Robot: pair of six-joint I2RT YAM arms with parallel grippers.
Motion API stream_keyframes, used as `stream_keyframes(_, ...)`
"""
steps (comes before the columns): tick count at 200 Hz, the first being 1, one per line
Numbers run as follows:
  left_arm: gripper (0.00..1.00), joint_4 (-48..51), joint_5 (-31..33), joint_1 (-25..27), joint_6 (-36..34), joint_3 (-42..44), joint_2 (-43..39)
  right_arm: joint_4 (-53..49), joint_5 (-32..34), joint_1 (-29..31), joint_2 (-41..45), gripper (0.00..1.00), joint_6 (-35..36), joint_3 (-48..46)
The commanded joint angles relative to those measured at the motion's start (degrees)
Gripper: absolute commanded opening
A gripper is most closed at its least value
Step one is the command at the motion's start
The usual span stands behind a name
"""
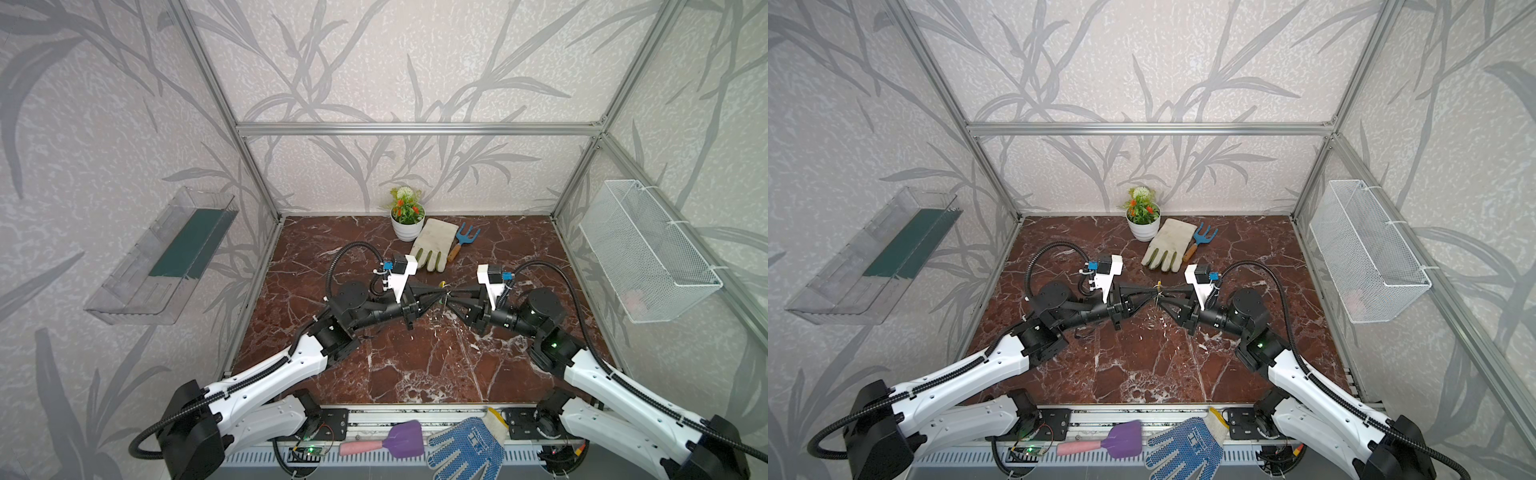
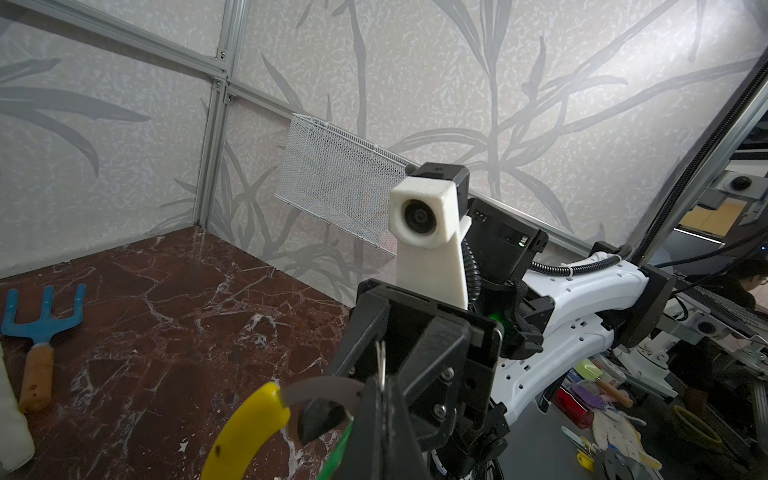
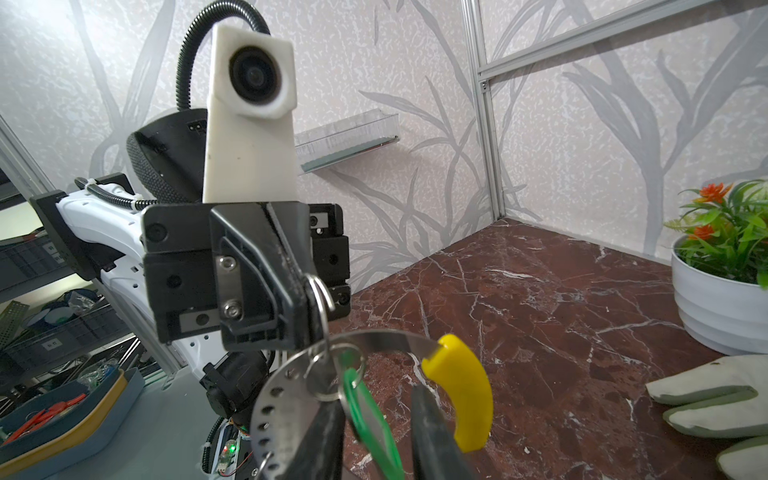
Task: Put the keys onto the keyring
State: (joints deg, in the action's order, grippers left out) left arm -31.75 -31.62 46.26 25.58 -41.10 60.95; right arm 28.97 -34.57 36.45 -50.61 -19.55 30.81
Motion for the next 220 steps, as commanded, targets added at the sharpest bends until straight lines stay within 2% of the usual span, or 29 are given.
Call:
stream_keyframes(1,0.0,-2.1,-0.9,-0.2,0.3,-0.9,-0.1,4.0,-1.3,0.3,0.2,0.22,-0.5,-0.9)
stream_keyframes(26,0.0,-1.7,-0.7,-0.2,0.0,-1.0,-0.2,3.4,-1.4,0.2,0.7,0.1,-0.2,-0.9)
stream_keyframes(41,0.0,-1.4,-0.6,-0.2,-0.2,-1.0,-0.3,1.6,-1.1,0.3,1.5,0.0,0.5,-0.8)
stream_keyframes(81,0.0,-0.6,-0.8,-0.2,-0.8,-1.0,-0.3,-7.1,-1.5,-0.4,4.4,0.0,2.5,1.1)
stream_keyframes(106,0.0,-0.2,-1.0,-0.2,-1.1,-0.9,-0.1,-12.5,-4.3,-2.0,5.0,0.0,2.7,3.6)
stream_keyframes(179,0.0,0.3,-2.6,-0.2,-1.2,-1.2,0.5,-20.9,-9.8,-6.1,1.6,0.0,0.9,10.2)
stream_keyframes(220,0.0,0.4,-2.8,-0.1,-1.3,-0.9,1.0,-25.7,-10.6,-6.1,0.4,0.0,3.0,13.7)
